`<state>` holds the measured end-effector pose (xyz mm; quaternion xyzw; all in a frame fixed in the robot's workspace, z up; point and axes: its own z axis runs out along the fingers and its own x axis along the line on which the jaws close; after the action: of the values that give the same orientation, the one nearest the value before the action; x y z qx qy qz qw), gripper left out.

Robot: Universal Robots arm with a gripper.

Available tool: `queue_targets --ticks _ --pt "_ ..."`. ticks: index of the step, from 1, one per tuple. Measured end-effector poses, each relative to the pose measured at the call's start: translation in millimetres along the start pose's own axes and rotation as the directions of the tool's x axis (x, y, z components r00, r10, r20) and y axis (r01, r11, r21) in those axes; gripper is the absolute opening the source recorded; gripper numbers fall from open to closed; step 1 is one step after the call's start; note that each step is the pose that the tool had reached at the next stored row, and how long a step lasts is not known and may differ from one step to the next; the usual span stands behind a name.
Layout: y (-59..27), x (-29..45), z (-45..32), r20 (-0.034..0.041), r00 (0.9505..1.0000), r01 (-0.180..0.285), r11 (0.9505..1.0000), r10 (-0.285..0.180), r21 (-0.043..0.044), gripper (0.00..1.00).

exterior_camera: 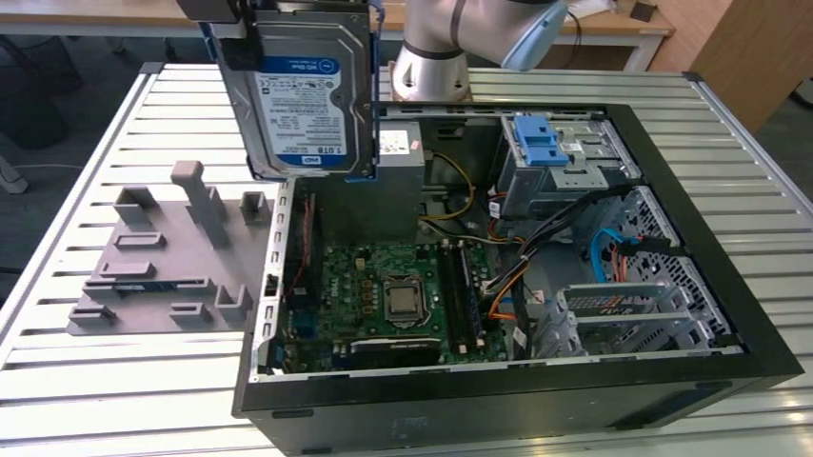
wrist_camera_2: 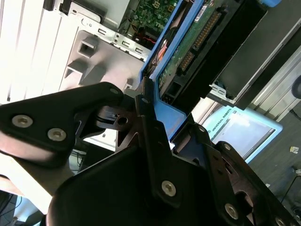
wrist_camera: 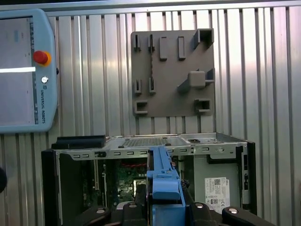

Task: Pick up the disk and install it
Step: 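Pick up the disk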

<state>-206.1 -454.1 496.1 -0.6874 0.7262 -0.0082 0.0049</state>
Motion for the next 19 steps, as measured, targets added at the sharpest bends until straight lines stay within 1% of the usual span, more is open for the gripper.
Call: queue_targets --ticks 9,19 --pt "-10.4 1.1 0.2 0.0001 1.0 0.0 1.0 0.0 0.0001 0.37" --pt "-27.3 2.7 0.6 0.0001 1.0 0.0 1.0 0.0 0.0 0.37"
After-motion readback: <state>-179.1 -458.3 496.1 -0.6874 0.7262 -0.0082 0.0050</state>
